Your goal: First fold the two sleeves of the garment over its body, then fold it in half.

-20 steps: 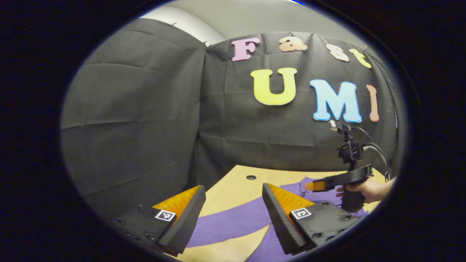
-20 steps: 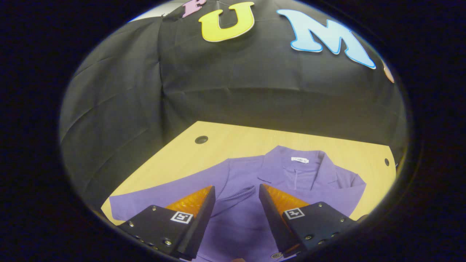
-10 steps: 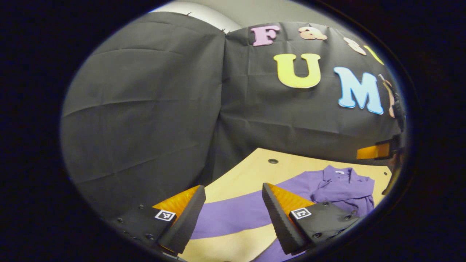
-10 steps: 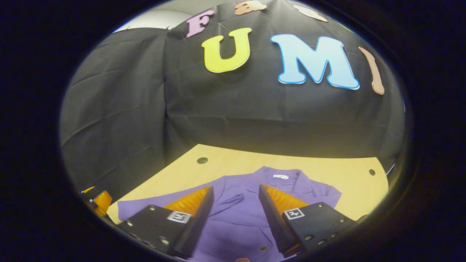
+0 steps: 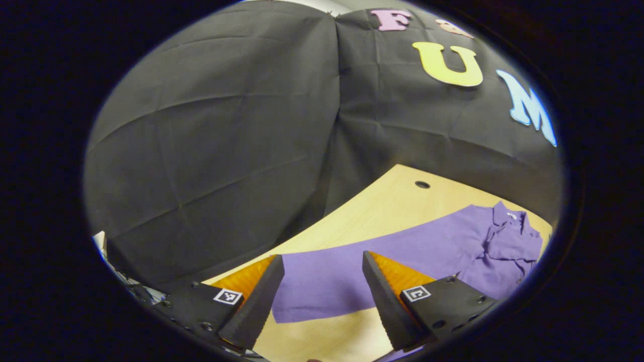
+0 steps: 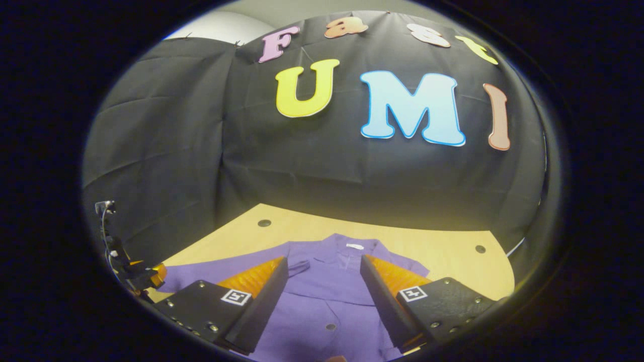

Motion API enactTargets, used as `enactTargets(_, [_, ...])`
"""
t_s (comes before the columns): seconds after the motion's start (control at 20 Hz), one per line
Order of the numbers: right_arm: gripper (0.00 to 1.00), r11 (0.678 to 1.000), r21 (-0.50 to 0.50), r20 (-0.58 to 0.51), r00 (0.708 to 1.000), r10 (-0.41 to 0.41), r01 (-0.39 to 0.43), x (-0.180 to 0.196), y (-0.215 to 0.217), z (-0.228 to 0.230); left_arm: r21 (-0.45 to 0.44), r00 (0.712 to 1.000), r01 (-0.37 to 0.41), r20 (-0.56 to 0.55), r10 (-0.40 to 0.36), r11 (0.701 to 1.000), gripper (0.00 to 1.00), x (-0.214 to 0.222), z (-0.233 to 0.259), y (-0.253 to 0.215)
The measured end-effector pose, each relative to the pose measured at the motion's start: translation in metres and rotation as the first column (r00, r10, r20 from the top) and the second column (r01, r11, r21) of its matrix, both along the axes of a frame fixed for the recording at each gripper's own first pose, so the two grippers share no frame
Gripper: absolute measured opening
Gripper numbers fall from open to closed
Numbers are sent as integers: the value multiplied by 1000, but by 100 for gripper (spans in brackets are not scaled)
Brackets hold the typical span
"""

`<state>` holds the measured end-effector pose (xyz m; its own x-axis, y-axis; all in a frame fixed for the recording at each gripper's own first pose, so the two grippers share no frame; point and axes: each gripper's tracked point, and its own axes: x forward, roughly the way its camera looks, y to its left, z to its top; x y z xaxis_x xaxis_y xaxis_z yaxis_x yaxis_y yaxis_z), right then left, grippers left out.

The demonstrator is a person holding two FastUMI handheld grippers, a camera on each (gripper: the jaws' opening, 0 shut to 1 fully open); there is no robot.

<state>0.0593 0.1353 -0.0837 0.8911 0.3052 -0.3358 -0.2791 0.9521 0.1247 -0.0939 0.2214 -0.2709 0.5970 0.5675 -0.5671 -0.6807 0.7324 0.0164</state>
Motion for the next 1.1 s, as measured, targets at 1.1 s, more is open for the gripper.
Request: enactTargets(1.1, [91, 1000, 11, -76, 997, -4, 4, -28, -6, -4, -101, 980, -140, -155, 124, 985, 97, -18, -69, 28])
